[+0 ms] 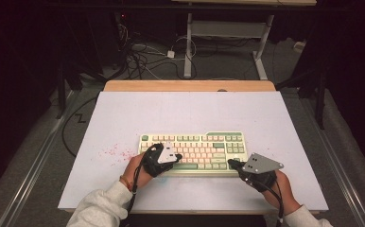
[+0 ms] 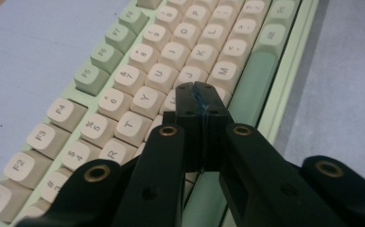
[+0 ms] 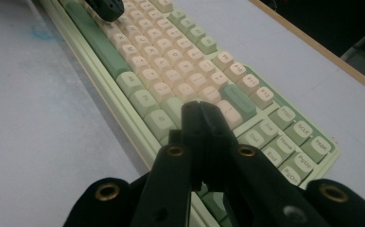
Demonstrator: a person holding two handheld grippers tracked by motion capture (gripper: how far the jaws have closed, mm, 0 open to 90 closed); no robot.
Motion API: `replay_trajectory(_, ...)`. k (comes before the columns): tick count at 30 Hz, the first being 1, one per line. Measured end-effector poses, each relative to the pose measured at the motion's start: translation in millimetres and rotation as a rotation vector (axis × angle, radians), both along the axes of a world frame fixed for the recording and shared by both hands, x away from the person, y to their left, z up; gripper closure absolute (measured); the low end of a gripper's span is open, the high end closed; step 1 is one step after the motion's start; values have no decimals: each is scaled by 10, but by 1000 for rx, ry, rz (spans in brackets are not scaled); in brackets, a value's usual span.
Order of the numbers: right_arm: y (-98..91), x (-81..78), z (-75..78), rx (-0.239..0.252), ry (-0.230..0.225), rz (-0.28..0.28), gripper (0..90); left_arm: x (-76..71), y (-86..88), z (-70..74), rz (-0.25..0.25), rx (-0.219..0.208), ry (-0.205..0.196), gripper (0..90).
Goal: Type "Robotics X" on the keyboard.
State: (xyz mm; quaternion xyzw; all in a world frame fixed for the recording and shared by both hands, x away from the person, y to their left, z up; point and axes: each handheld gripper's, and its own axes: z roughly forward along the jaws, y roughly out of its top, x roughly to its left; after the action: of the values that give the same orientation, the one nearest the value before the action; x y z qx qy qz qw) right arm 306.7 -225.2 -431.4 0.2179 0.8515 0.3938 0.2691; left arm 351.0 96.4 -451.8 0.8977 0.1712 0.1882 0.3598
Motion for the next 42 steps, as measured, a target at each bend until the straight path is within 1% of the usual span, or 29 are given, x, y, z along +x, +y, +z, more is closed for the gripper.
replay_trajectory(5,-14,-2,13,4,-3,-4,900,-17,50,51,4,-22,-11,873)
replay_trajectory(11,-23,-2,27,7,-8,-9,900,-36,133,106,15,-37,-26,872)
replay_trajectory(13,-24,-1,32,6,-12,-7,900,-46,160,117,20,-37,-32,871)
replay_trajectory(14,-24,0,33,7,-12,-7,900,-49,174,123,22,-38,-31,840)
replay_trajectory(19,-25,6,33,8,-11,-9,900,-57,229,145,34,-45,-38,845)
replay_trajectory(22,-28,12,39,10,-12,-7,900,-64,251,147,37,-46,-39,865)
replay_trajectory(29,-9,31,48,15,-11,-8,900,-111,331,143,45,-39,-40,864)
replay_trajectory(31,-3,41,51,17,-14,-6,900,-129,367,135,47,-36,-36,865)
replay_trajectory(33,5,52,59,16,-16,-5,900,-146,410,128,55,-29,-40,865)
replay_trajectory(38,35,94,86,28,-14,-2,900,-175,533,124,80,-38,-36,864)
replay_trajectory(42,65,129,97,31,-12,1,900,-206,596,112,88,-33,-36,863)
